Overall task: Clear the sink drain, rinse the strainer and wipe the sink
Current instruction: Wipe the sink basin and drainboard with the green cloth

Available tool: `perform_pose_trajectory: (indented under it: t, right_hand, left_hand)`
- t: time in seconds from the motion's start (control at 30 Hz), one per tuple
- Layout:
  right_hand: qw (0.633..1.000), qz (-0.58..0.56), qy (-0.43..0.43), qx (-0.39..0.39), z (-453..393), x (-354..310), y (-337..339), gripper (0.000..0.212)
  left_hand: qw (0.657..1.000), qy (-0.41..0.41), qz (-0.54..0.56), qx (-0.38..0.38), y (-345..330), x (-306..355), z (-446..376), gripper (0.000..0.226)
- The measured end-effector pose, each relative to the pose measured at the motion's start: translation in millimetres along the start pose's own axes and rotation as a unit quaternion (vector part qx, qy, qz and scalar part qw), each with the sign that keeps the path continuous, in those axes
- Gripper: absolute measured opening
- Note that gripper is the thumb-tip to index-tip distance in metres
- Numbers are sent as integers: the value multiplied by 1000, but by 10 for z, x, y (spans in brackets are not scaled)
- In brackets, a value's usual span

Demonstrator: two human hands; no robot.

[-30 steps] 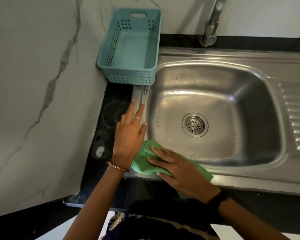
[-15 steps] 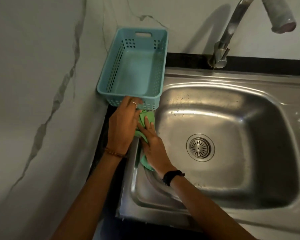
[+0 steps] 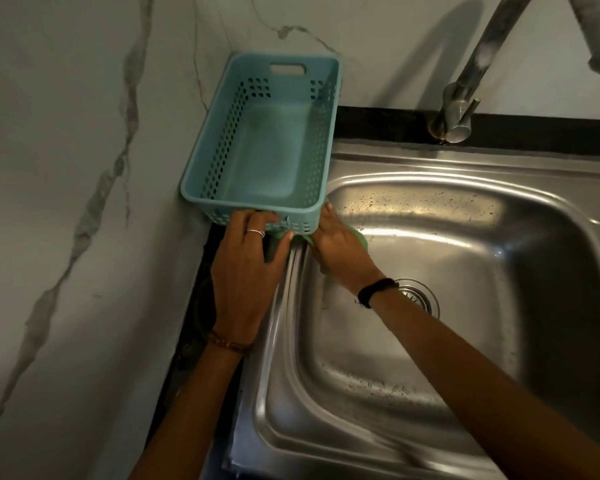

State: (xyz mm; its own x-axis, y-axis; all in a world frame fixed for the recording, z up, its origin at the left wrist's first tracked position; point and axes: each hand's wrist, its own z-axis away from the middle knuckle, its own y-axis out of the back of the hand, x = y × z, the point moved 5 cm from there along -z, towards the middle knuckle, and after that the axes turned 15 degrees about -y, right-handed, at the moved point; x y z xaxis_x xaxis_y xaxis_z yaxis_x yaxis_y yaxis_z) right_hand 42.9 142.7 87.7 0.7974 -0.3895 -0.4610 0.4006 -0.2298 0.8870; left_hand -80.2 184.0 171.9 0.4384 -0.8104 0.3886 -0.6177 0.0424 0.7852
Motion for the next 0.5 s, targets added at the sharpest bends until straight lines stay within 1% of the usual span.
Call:
perform_pose_trajectory:
  t: [0.07,0.13,0.23,0.33,0.37,0.43,0.5]
  right_hand:
    - [996,79,-44,22,-177,259,81,65]
    - [990,103,-89,31,-320,543,225,73]
    - [987,147,-61,18,-332,745,312,74]
    - [982,175,-65,21,-268,890,365,76]
    - [980,181,-74,24,-239,950,393,76]
    - [977,191,-89,29,-180,1080,452,76]
    - [973,204,-106,34,-95,1229,526,78]
  left_hand:
    - [1000,4,5,-29,-43,20,27,27]
    - [997,13,21,-76,-129,29,102,38]
    - [991,-5,17,-135,-253,62,257,59]
    - [986,12,40,-162,-324,170,400,74]
    - [983,11,31,-178,-354,228,454,77]
    - [972,-20,-21,-234,-436,362,599,84]
    - [947,-65,-72,-305,-540,495,763,94]
